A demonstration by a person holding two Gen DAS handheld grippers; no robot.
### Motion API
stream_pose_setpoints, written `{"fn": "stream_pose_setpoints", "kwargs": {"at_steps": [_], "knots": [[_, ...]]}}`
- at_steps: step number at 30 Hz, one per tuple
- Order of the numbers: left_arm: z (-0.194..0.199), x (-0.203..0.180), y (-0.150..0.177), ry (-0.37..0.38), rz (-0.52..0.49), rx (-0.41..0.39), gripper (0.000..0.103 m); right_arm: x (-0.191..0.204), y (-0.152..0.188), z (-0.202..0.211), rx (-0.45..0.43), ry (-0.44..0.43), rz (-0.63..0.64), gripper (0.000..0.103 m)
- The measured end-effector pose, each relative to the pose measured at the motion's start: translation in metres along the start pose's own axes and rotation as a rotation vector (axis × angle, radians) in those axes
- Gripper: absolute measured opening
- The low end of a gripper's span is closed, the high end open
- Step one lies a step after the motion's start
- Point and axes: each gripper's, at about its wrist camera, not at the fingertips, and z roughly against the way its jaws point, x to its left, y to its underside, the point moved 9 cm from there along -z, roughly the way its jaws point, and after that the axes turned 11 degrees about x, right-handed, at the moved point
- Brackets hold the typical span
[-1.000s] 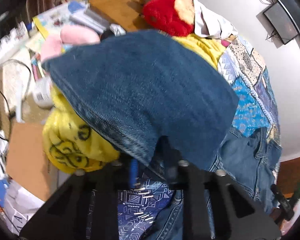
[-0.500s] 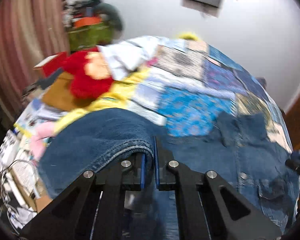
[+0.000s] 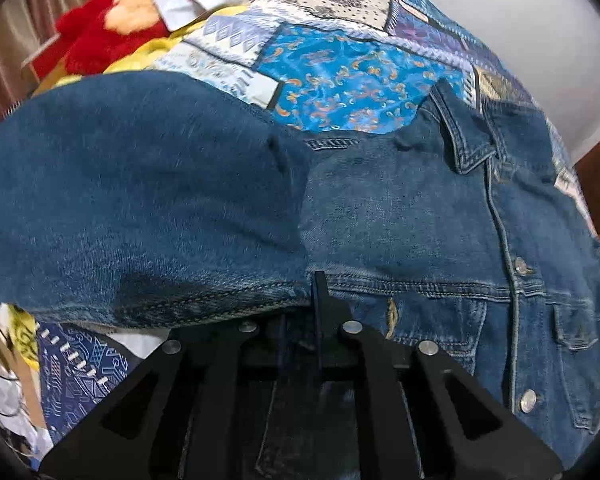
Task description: Fold large clothes
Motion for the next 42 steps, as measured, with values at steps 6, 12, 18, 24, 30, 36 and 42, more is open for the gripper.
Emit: {"fn": "stream_pose_setpoints", "kwargs": {"at_steps": [6,12,18,24,30,36,42], "knots": [[0.04,0.034,0.01,0.126,0.104,-0.063,0.073,0.015,0.005,-0.006,0.008,0.009,0.036,0.103],[0.062,0.101,0.021,0.2,0.296,-0.131,0.083,0.034,0.002,-0.02,0.033,-0.011,0.054,0.103],[0.063,0.153,0.02,0.386,0.508,-0.149,0.082,0.053,-0.003,-0.025,0.035,-0.026,0.07,0.103],[0.087,0.159,0.034,0.422,0.501,-0.206,0.082,0.064,0.0,-0.029,0.036,0.004,0.114,0.103],[0.11,0.173,0.042,0.454,0.529,-0.261,0.082,0.063,0.006,-0.041,0.064,-0.005,0.107,0.103],[0.074,0.177,0.013,0.419,0.564,-0.165,0.077,0.062,0.007,-0.041,0.065,-0.021,0.078,0.103],[0.059,0.18,-0.002,0.152,0.507,-0.138,0.021,0.05,0.01,-0.034,0.048,0.012,0.081,0.103]]}}
